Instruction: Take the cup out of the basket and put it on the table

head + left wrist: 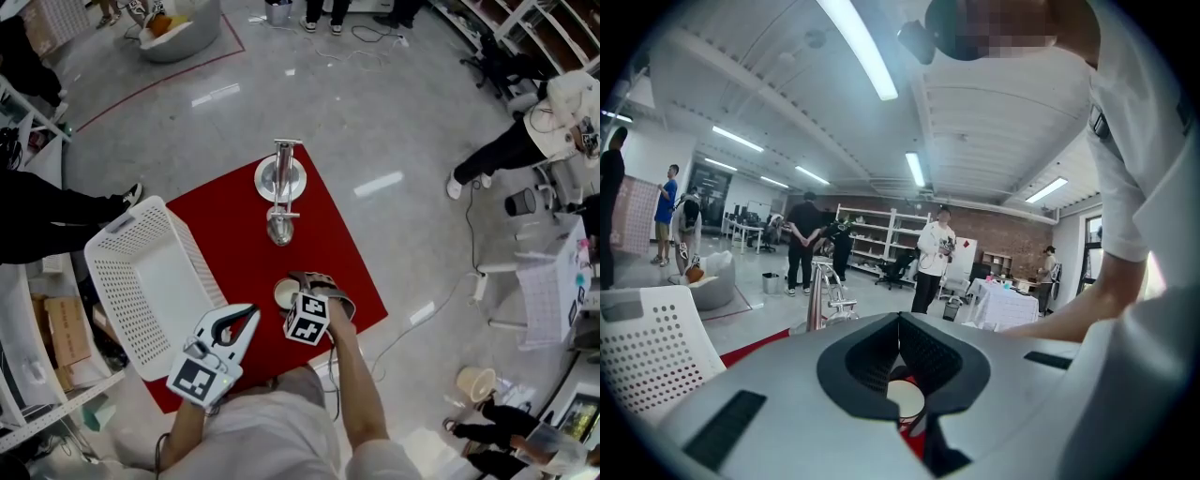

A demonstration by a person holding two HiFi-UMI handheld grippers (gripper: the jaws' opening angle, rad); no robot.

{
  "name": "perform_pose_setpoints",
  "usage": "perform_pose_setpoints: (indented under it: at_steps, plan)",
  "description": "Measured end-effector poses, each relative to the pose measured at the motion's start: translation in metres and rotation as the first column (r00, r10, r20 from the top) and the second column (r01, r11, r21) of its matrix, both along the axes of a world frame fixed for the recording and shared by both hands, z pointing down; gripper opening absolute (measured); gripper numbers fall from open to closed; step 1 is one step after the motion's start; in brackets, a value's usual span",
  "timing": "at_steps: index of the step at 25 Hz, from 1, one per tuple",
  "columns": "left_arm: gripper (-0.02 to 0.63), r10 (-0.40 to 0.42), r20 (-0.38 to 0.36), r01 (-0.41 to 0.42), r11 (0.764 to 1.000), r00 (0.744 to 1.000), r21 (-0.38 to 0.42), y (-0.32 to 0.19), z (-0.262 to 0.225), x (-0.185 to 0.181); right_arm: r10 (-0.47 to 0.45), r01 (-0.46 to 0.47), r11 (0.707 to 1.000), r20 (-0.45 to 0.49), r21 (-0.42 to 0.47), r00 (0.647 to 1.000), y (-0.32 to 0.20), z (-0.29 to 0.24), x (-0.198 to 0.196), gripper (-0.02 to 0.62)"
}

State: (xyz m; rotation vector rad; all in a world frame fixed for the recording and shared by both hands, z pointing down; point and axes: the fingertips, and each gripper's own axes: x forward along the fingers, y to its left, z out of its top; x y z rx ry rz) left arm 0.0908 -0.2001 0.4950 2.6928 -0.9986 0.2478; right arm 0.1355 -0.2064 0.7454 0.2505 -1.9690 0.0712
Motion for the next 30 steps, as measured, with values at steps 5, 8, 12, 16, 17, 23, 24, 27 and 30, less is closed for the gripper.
perform_pose_setpoints:
  at_steps: [5,8,12,16,17,23,24,27,30]
  plan:
    - [0.011,0.002,0.004,-0.002,1.000,1.000,-0.006,0.003,0.001,0.001,-0.001,0.000,1.000,-0.006,-0.013,1.000,0.001,0.005,0.000,0.417]
    - [0.011,0.000,0.002,0.000,1.000,1.000,-0.002,0.002,0.002,0.001,-0.004,0.004,1.000,-0.011,-0.010,1.000,0.000,0.008,0.001,0.417]
    - [0.011,0.000,0.006,0.000,1.000,1.000,0.000,0.002,0.002,0.000,0.006,-0.006,1.000,0.002,-0.017,1.000,0.001,0.008,-0.001,0.417]
    - [0.011,0.003,0.008,-0.003,1.000,1.000,0.004,0.003,0.002,0.001,0.010,-0.010,1.000,0.019,-0.017,1.000,0.001,0.008,-0.003,0.419]
    - [0.011,0.002,0.007,-0.002,1.000,1.000,0.005,0.004,0.002,0.001,0.011,-0.010,1.000,0.023,-0.016,1.000,0.001,0.008,-0.004,0.419]
    - [0.011,0.000,0.006,0.000,1.000,1.000,0.006,0.004,0.001,0.000,0.007,-0.006,1.000,0.040,-0.008,0.999,0.001,0.006,-0.005,0.420]
    - [0.011,-0.001,0.006,0.001,1.000,1.000,0.007,0.004,0.001,0.000,0.006,-0.005,1.000,0.043,-0.010,0.999,0.001,0.005,-0.005,0.420]
    - [0.011,-0.004,0.004,0.004,1.000,1.000,0.003,0.005,0.000,-0.001,-0.002,0.002,1.000,0.052,-0.006,0.999,0.003,0.000,-0.005,0.422]
    - [0.011,-0.003,0.005,0.003,1.000,1.000,0.005,0.006,-0.001,-0.001,0.004,-0.004,1.000,0.057,0.011,0.998,0.002,-0.007,-0.003,0.422]
